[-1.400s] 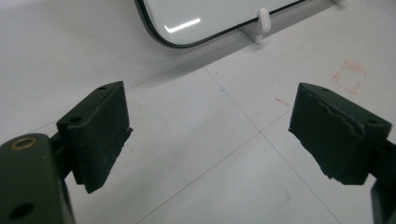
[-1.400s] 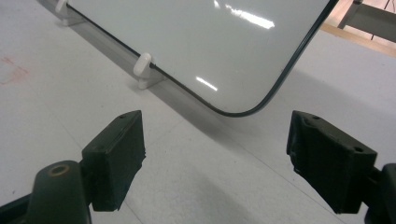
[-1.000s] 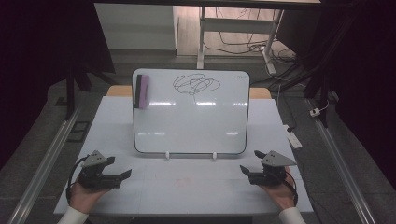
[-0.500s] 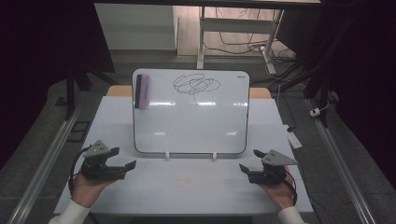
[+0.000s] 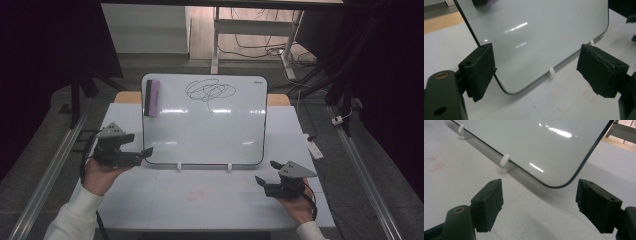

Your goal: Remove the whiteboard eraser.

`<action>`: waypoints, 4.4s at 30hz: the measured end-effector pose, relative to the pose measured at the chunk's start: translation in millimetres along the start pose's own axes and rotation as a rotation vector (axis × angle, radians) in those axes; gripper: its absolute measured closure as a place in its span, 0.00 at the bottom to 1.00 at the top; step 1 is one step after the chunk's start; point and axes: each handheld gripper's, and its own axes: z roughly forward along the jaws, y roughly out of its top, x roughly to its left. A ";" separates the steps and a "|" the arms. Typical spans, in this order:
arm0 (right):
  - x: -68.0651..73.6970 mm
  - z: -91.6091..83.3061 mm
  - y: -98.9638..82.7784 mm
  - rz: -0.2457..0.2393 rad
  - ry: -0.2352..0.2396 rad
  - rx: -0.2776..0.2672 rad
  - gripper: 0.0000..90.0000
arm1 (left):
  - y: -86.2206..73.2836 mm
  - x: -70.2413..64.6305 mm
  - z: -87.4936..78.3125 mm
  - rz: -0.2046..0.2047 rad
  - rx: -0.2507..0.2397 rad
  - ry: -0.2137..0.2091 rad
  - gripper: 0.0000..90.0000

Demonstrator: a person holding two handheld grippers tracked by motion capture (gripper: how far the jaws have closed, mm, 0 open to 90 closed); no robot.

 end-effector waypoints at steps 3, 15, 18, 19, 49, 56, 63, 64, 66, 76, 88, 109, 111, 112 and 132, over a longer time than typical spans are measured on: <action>1.4 1.1 0.2 -0.001 0.001 0.003 0.24 | 13.8 3.8 4.0 0.001 -0.004 0.018 0.19; 2.2 3.0 -1.3 -0.004 0.004 0.010 0.24 | 64.0 18.4 22.8 -0.002 -0.012 0.082 0.22; 2.0 3.5 -1.6 -0.002 0.004 0.011 0.24 | 75.0 22.3 29.4 -0.006 -0.015 0.104 0.24; 1.9 4.1 -2.1 -0.006 0.004 0.014 0.24 | 78.4 23.4 31.2 -0.002 -0.017 0.114 0.26; 2.2 4.4 -3.5 -0.016 -0.016 0.025 0.24 | 100.5 29.0 31.5 -0.018 -0.071 0.210 0.68; 4.8 4.7 -1.9 -0.019 -0.013 0.024 0.24 | 79.0 15.1 17.8 -0.004 -0.099 0.133 0.68; 9.2 5.3 0.2 -0.022 -0.007 0.021 0.25 | 48.4 -0.7 16.4 0.003 -0.110 0.044 0.68; 9.8 5.5 0.6 -0.021 -0.005 0.020 0.25 | 44.1 -3.4 17.2 0.004 -0.112 0.033 0.68; 10.9 5.8 1.2 -0.020 -0.001 0.018 0.25 | 36.4 -8.7 19.6 0.006 -0.109 0.010 0.68; 21.1 7.5 6.7 -0.024 0.025 -0.001 0.25 | 12.2 -39.9 33.6 0.044 -0.126 -0.070 0.68; 35.3 13.3 12.4 -0.016 0.071 -0.009 0.24 | -4.9 -74.4 59.1 0.057 -0.138 -0.164 0.68; 72.8 32.4 37.3 0.042 0.139 -0.075 0.23 | -11.7 -106.6 96.5 0.093 -0.128 -0.212 0.68; 76.2 35.7 39.7 0.048 0.154 -0.073 0.23 | -12.6 -108.9 99.0 0.096 -0.127 -0.213 0.68; 78.2 38.1 40.7 0.050 0.167 -0.077 0.23 | -13.2 -110.1 100.4 0.099 -0.128 -0.214 0.68; 98.5 71.1 62.2 0.172 0.239 -0.095 0.26 | -17.9 -122.5 108.3 0.107 -0.141 -0.221 0.68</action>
